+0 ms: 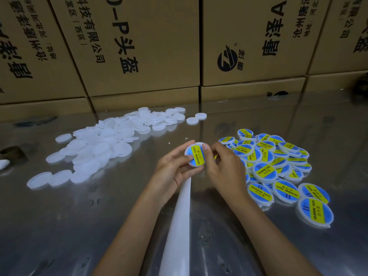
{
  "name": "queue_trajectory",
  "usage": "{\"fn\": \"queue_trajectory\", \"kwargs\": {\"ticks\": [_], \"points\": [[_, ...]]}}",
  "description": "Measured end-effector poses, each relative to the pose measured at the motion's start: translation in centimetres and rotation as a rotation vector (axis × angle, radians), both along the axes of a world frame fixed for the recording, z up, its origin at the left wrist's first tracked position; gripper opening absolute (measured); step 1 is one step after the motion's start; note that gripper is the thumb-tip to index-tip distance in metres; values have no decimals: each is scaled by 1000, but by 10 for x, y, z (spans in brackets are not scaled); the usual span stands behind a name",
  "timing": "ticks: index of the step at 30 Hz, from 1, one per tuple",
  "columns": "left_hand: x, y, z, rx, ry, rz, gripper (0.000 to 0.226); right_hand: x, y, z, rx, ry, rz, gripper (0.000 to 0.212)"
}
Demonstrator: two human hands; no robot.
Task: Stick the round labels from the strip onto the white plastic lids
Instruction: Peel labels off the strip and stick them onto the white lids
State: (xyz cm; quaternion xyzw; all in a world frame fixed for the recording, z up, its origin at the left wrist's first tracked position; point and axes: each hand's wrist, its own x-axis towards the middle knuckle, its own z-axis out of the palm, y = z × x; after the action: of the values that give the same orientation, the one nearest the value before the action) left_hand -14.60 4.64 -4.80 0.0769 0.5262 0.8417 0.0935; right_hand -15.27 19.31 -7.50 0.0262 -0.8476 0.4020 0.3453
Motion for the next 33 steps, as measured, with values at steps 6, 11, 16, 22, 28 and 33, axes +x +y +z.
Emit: {"fn": "queue_trajectory", "kwargs": {"ticks": [6,11,16,22,28,33], "points": [[-5,-5,-3,-56,20,224,31,7,-6,-2,49,-122,252,53],[-4,-3,-4,-105,57,271,27,9,-7,2,72,23,292,51],[-6,-1,-6,-145,36,311,22,12,-7,6,95,84,214,48],[-4,-2,-5,-150,63,253,21,8,-6,4,73,54,199,52],[-7,-1,-7,-111,40,277,32,6,-4,4,1,88,160,47],[-10,-6,-6,-75,-26,342,28,-3,20,6,40,-94,-235,51]]}}
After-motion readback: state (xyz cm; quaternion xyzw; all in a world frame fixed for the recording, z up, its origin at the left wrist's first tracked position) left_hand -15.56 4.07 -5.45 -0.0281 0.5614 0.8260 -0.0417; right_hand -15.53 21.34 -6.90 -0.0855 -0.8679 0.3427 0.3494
